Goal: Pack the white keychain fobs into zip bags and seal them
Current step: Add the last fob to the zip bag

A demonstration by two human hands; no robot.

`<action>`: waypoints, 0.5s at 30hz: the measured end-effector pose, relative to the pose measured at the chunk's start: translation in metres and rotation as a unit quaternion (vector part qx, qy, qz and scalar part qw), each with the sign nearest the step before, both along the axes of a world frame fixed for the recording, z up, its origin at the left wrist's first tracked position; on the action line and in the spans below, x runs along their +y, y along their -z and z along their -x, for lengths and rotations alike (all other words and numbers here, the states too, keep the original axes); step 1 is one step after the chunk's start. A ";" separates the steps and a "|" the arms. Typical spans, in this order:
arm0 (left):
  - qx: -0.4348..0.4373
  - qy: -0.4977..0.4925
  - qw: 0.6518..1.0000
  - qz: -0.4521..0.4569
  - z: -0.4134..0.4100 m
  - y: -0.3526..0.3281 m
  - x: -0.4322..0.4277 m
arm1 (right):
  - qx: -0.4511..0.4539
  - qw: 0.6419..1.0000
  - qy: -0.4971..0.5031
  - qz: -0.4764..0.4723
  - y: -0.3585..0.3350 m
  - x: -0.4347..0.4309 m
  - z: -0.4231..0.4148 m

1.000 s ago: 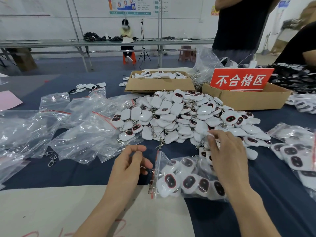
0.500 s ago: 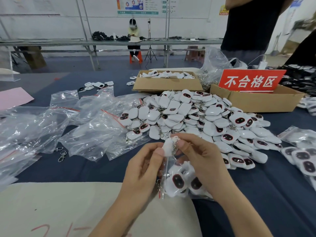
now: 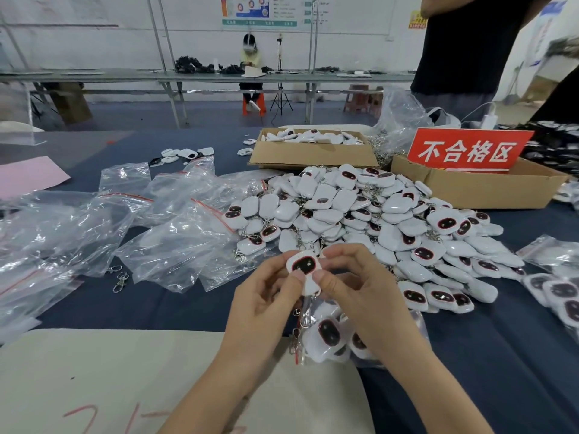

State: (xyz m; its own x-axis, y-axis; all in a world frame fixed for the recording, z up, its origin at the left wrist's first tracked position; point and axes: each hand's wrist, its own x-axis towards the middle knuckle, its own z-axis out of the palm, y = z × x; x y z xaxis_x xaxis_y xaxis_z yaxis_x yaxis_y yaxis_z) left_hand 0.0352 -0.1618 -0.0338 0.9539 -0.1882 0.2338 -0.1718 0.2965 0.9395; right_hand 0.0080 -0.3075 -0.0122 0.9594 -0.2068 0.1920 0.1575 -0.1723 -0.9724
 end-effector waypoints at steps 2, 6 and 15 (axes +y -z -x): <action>-0.001 0.000 1.000 0.002 0.000 -0.001 0.001 | 0.005 1.000 -0.020 0.016 -0.001 0.001 0.000; -0.008 0.002 1.000 -0.015 0.000 -0.003 0.005 | 0.013 0.999 -0.034 0.024 -0.003 0.000 0.002; -0.007 0.020 1.000 -0.018 0.000 -0.004 0.006 | 0.021 0.999 -0.035 -0.018 -0.003 0.000 0.004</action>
